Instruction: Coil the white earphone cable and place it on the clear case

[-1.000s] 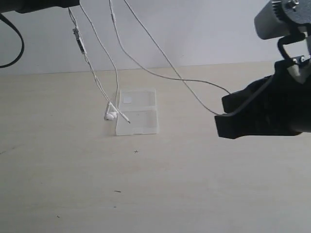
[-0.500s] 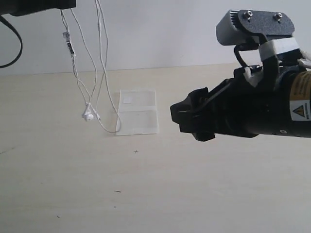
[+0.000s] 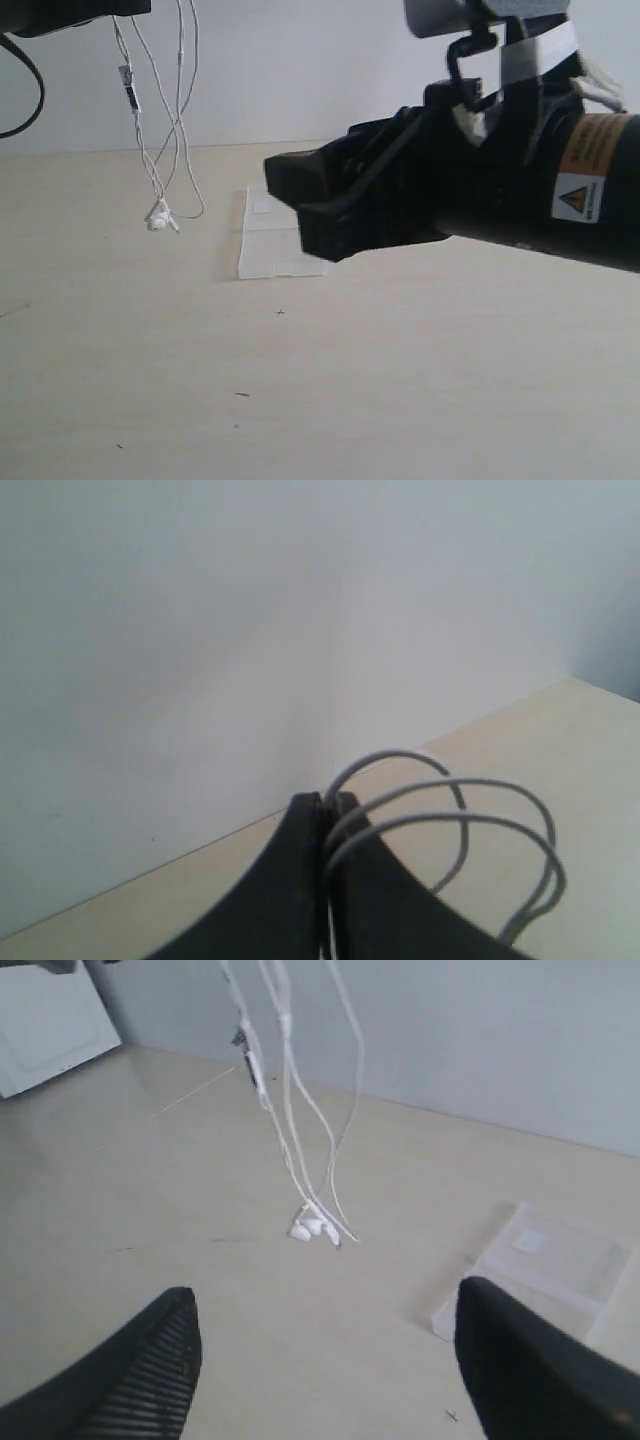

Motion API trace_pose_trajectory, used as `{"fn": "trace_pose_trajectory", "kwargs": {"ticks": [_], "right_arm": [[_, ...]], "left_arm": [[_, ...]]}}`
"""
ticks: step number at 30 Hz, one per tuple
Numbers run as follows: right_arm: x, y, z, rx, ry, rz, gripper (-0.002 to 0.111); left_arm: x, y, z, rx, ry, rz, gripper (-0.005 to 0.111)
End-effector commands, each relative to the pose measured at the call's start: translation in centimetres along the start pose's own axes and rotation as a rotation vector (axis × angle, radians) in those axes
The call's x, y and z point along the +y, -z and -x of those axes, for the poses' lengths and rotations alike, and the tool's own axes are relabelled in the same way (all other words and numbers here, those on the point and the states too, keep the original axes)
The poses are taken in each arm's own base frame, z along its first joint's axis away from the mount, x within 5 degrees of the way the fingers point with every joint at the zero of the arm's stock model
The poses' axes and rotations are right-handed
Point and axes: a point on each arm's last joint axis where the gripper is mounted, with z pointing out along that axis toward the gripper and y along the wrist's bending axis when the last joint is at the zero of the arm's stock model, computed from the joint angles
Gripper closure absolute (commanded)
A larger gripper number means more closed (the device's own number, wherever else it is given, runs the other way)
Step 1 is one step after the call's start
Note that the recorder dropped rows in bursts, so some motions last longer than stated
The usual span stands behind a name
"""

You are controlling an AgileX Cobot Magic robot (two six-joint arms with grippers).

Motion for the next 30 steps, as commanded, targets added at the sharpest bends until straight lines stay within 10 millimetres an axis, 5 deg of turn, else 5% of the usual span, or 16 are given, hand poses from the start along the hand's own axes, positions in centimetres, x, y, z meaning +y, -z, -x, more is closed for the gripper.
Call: {"fn": "trace_pose_trajectory", "kwargs": {"ticks": [1,7,16,30], "right_arm": [[0.8,-1.9,-0.8,-0.004,0.047,0.046,0.039],[1.1,-4.2,-1.3,-0.090,0.039,0.095,0.037],[0.8,-5.8,-2.1,-0.115,-0.045,0.085,0.016],[1.1,-7.9,-0.9,-0.223,-0.069,0.110,0.014]], "left_arm": [[0.0,0.2,0.2,-0.010,0.016,-0.003,0.107],[0.0,0.2,0.2,-0.010,0.024,-0.003,0.107],[-0.3,0.2,0.4,-0.025,0.025,-0.037,0.107],[-1.0,0.2,0.5,-0.049,0.071,-0.110,0.107]]}}
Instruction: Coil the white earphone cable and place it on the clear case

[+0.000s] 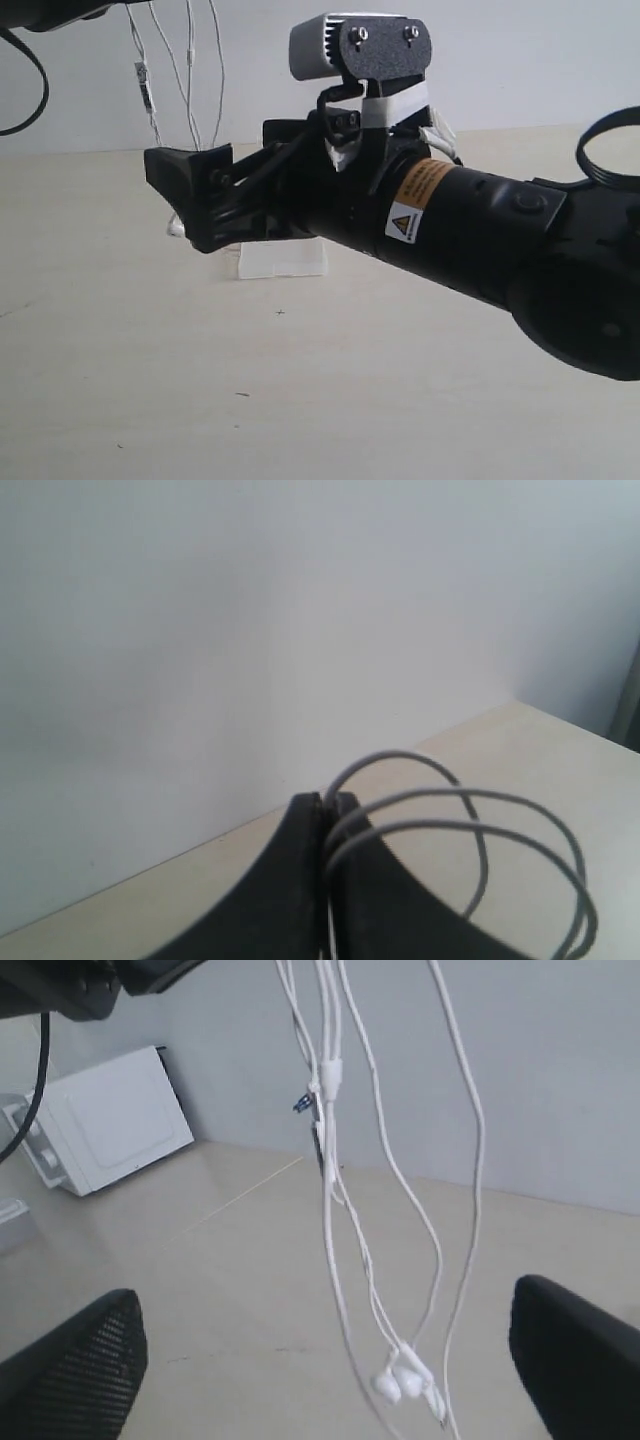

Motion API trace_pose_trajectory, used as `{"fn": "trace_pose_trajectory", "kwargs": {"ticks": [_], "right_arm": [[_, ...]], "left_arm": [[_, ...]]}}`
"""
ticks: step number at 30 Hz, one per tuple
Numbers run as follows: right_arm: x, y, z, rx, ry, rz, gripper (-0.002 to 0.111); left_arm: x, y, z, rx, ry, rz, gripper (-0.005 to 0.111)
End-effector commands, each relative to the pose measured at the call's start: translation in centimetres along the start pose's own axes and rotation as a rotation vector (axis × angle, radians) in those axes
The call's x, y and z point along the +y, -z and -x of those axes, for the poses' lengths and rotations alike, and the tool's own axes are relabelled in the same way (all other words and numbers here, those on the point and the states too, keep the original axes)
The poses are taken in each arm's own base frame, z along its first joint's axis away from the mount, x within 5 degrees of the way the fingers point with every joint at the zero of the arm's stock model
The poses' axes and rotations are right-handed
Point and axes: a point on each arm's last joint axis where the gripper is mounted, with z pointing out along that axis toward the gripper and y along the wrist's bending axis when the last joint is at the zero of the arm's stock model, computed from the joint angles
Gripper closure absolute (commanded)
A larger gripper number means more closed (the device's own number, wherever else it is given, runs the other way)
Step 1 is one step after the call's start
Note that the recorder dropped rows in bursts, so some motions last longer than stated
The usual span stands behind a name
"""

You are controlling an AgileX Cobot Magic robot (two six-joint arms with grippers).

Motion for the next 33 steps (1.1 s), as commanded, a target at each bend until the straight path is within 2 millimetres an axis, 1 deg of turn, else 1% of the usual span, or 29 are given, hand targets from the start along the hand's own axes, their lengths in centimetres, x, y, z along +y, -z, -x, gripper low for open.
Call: {"fn": "trace_pose_trajectory", "kwargs": {"ticks": [1,5,7,9,13,18,26,33], "right_arm": [[0.3,-1.0,0.9,-0.042,0.010,0.014,0.014],[0.2,-1.5,0.8,-0.003,0.008,-0.001,0.014],[0.0,-1.7,0.7,-0.006,-0.016,-0.015,0.014],[-0.1,-1.9,0.5,-0.005,-0.004,-0.024,0.014],[-0.5,-2.3,0.2,0.002,-0.008,-0.053,0.014],[-0.4,-2.7,0.8,-0.019,-0.007,-0.059,0.014],[-0.4,-2.8,0.9,-0.022,0.001,-0.062,0.014],[-0.4,-2.8,0.9,-0.028,0.001,-0.060,0.014]], "left_arm": [[-0.3,0.2,0.1,-0.015,0.026,-0.031,0.107],[-0.3,0.2,0.1,-0.013,0.028,-0.031,0.107],[-0.3,0.2,0.1,-0.016,0.028,-0.038,0.107],[-0.4,0.2,0.1,-0.019,0.033,-0.048,0.107],[-1.0,0.1,0.1,-0.020,0.028,-0.073,0.107],[-1.8,0.1,0.0,-0.010,0.020,-0.088,0.107],[-1.9,0.1,0.0,-0.010,0.019,-0.093,0.107],[-2.5,0.1,0.0,-0.018,0.023,-0.129,0.107]]}}
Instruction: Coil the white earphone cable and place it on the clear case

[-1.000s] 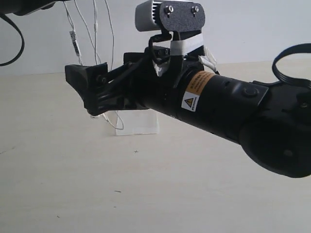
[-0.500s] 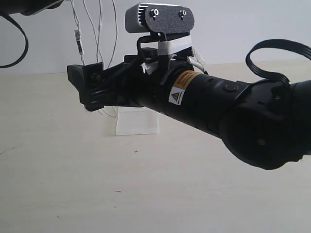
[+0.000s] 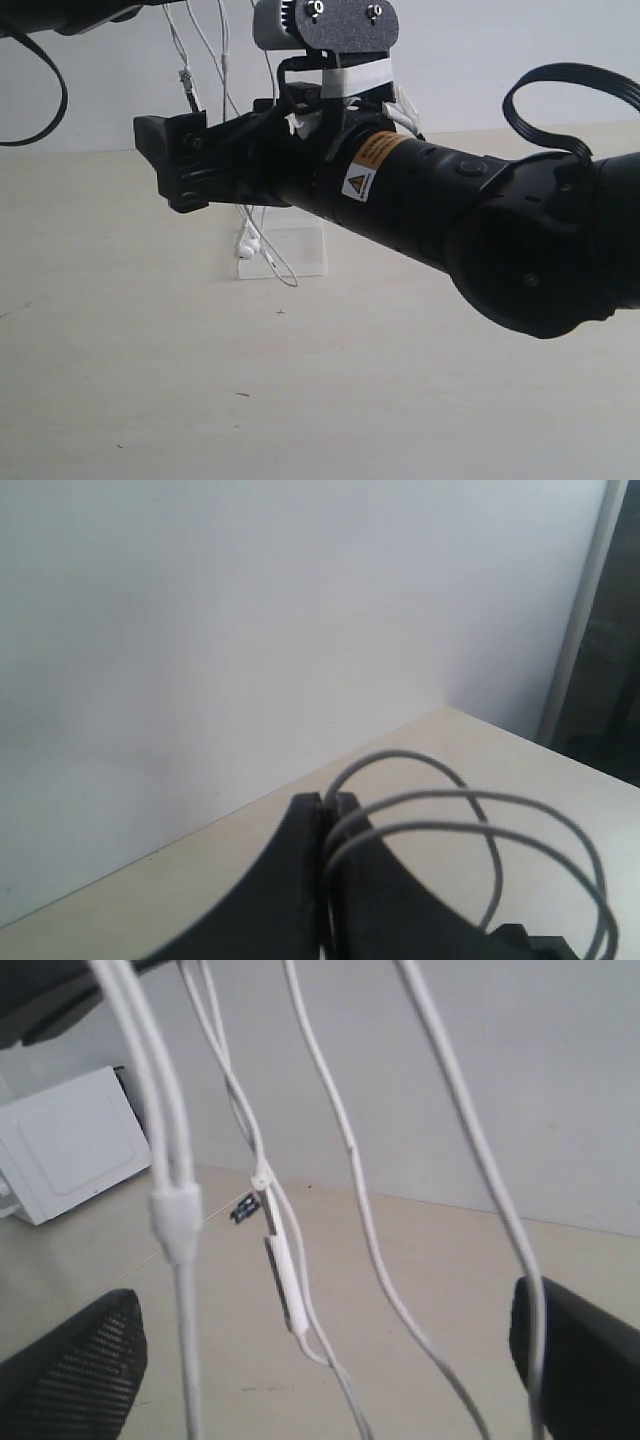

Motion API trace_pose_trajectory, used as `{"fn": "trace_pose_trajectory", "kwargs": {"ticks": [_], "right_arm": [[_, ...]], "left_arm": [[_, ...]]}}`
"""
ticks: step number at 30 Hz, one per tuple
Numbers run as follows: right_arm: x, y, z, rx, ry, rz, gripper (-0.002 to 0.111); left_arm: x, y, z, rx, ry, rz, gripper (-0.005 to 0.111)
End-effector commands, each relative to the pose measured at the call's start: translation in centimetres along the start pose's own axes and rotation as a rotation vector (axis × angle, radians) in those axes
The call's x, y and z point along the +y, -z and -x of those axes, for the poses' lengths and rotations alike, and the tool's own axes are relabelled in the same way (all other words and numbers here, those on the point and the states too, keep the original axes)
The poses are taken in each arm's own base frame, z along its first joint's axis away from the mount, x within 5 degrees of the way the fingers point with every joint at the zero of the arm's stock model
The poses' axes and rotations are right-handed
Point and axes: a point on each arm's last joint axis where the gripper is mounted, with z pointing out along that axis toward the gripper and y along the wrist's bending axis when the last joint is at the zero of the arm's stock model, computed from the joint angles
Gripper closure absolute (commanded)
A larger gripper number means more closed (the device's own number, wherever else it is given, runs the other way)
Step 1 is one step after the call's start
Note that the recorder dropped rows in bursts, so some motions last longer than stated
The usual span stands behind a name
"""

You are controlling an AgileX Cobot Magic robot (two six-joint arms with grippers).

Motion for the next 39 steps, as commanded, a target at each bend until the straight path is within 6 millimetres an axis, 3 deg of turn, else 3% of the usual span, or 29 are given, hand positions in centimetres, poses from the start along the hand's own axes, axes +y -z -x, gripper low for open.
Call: {"fn": "trace_pose_trajectory", "kwargs": {"ticks": [1,16,27,39], "right_arm": [[0.1,-0.1,0.2,-0.011,0.014,0.006,0.014],[0.1,-0.1,0.2,-0.013,0.014,0.006,0.014],[0.1,-0.1,0.2,-0.005,0.015,0.005,0.014],[0.2,-0.1,0.3,-0.016,0.014,0.007,0.015]], "left_arm": [[-0.5,0.1,0.0,-0.006,0.004,-0.027,0.107],[-0.8,0.2,0.2,-0.023,0.005,-0.059,0.107],[-1.2,2.0,1.8,-0.086,-0.016,-0.066,0.107],[-1.2,2.1,1.8,-0.089,-0.011,-0.069,0.107]]}}
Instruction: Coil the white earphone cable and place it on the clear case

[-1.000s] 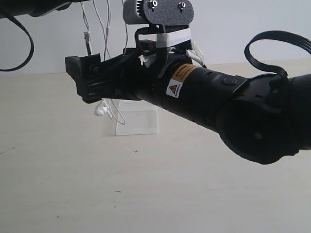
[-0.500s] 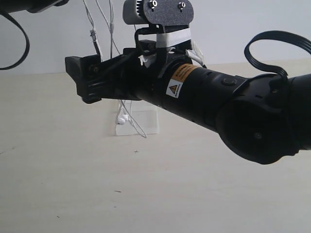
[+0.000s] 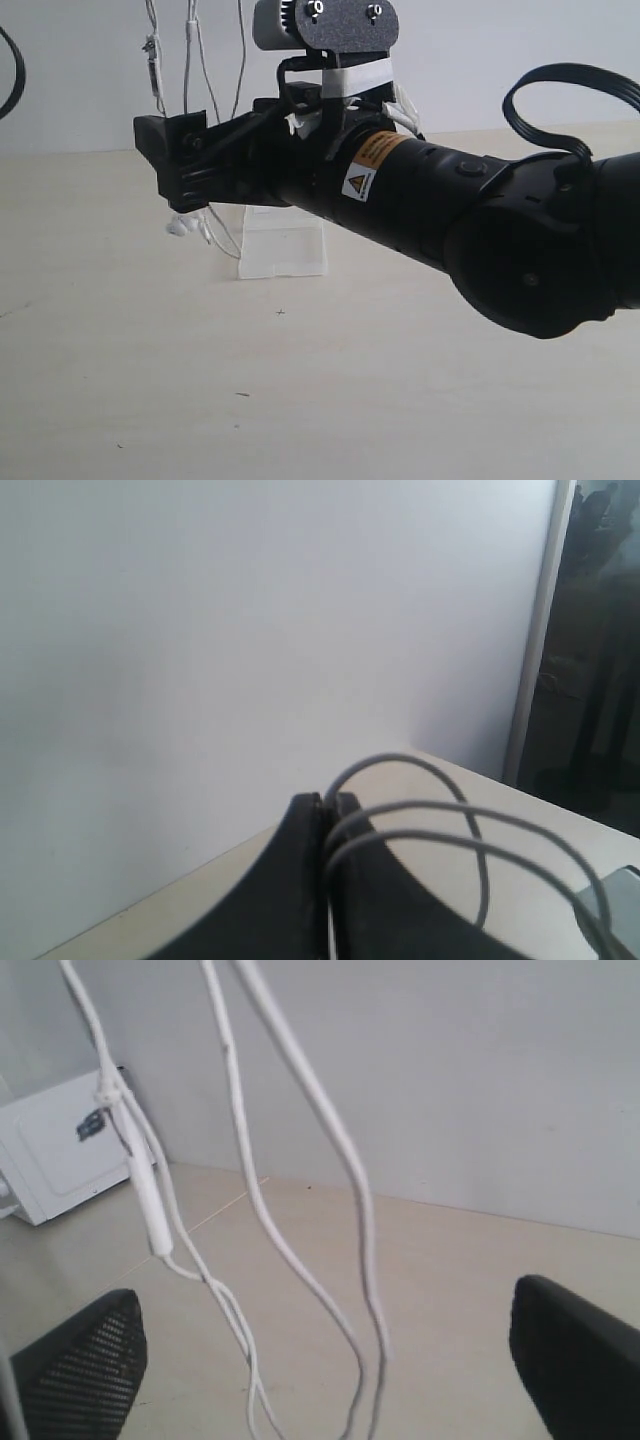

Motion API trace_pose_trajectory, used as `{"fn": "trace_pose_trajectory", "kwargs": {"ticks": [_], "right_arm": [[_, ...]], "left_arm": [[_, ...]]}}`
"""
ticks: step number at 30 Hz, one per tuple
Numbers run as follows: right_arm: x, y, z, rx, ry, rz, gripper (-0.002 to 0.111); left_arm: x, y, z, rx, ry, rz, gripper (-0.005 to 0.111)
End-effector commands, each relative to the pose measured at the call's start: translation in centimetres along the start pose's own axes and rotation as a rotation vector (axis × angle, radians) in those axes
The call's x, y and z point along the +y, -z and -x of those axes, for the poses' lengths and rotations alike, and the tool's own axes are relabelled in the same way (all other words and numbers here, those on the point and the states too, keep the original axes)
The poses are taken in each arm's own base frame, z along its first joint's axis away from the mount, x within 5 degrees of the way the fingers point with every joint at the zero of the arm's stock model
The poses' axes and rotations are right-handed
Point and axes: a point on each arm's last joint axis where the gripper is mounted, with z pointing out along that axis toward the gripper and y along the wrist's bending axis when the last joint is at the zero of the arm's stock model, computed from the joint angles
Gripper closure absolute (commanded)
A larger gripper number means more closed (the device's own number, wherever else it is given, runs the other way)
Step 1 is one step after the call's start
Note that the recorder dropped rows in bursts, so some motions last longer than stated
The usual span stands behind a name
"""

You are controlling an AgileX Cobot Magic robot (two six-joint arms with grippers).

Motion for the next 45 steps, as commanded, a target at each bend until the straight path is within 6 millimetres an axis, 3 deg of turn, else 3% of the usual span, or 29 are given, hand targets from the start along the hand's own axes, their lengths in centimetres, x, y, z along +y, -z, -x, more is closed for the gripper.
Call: {"fn": "trace_pose_trajectory", "kwargs": {"ticks": [1,10,25,38,45], "right_arm": [[0.2,-0.1,0.3,-0.016,0.009,0.007,0.015],[0.2,-0.1,0.3,-0.016,0.007,0.007,0.019],[-0.2,-0.1,0.2,-0.006,-0.055,-0.031,0.109],[-0.6,0.2,0.6,-0.017,-0.048,-0.083,0.108],[-0.5,2.6,2.9,0.019,0.050,-0.142,0.108]], "left_arm": [[-0.3,0.1,0.1,-0.005,0.006,-0.013,0.107],[-0.6,0.1,0.2,-0.018,0.010,-0.046,0.107],[-0.6,0.1,0.2,-0.018,0.017,-0.048,0.107],[-0.3,0.1,0.0,-0.004,0.035,-0.014,0.107],[0.6,0.2,-0.3,0.032,0.035,0.086,0.107]]}}
